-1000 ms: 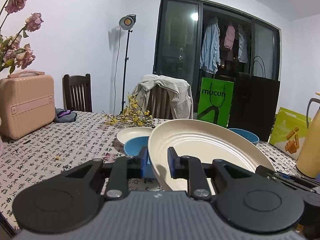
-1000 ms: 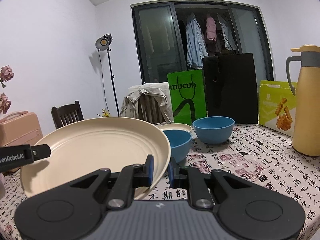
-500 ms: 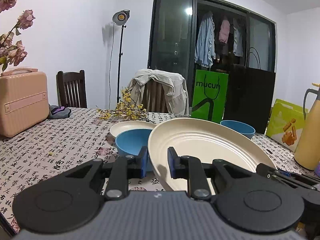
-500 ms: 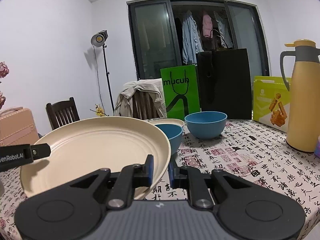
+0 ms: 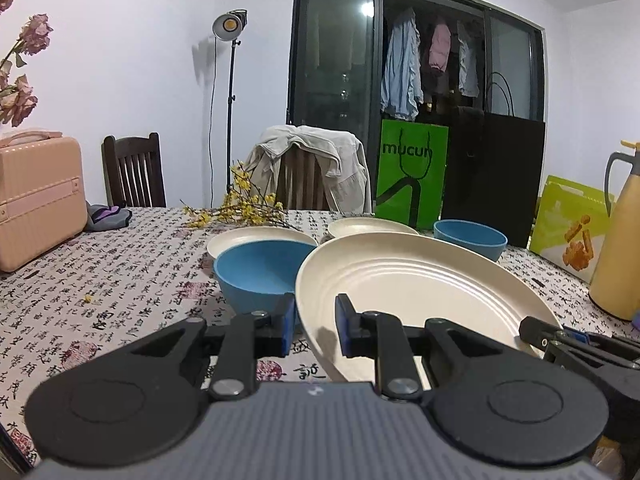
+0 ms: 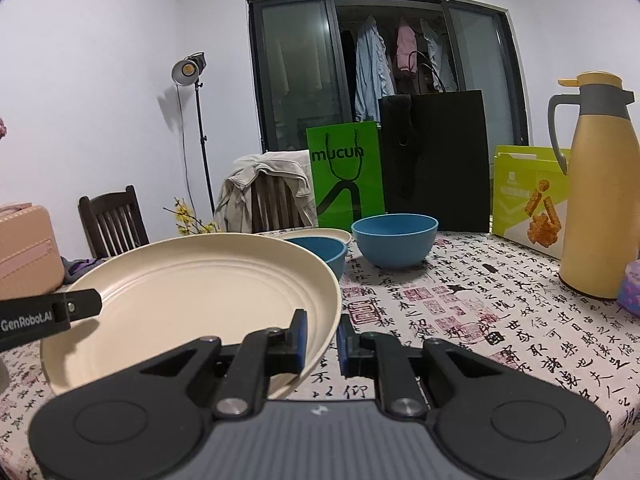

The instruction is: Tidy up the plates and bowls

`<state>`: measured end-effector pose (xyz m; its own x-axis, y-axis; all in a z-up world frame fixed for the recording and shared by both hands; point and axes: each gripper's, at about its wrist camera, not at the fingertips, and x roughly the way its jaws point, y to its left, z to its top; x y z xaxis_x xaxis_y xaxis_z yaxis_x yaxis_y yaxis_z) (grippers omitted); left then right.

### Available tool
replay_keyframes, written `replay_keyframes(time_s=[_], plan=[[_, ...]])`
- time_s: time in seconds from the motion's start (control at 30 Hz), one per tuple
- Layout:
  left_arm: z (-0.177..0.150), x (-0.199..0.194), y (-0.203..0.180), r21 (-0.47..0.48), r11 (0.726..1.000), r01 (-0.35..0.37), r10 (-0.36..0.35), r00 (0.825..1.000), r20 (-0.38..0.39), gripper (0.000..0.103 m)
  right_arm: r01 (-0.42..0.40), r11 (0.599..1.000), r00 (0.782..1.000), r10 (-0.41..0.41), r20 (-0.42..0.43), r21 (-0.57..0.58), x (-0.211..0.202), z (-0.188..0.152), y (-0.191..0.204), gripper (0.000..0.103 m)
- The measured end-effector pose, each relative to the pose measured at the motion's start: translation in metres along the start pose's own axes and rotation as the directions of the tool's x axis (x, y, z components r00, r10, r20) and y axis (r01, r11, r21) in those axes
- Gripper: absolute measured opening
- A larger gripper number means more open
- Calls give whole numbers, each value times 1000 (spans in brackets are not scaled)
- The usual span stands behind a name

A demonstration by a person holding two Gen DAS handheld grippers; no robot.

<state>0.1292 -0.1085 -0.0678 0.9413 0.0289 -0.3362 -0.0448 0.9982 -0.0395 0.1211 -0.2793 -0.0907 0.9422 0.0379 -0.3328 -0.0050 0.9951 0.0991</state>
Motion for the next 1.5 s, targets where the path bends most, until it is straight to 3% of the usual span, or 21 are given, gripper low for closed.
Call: replay_keyframes(time_s=[1.1, 1.5], plan=[[-32, 43, -15, 16, 1000, 6, -4, 992, -125, 21, 38, 999, 996, -39, -79, -14, 33, -37, -20, 15], [-42, 57, -9, -20, 1000, 22, -25, 984, -177, 21, 56, 998, 995, -58, -86, -30, 46, -49, -21, 15]])
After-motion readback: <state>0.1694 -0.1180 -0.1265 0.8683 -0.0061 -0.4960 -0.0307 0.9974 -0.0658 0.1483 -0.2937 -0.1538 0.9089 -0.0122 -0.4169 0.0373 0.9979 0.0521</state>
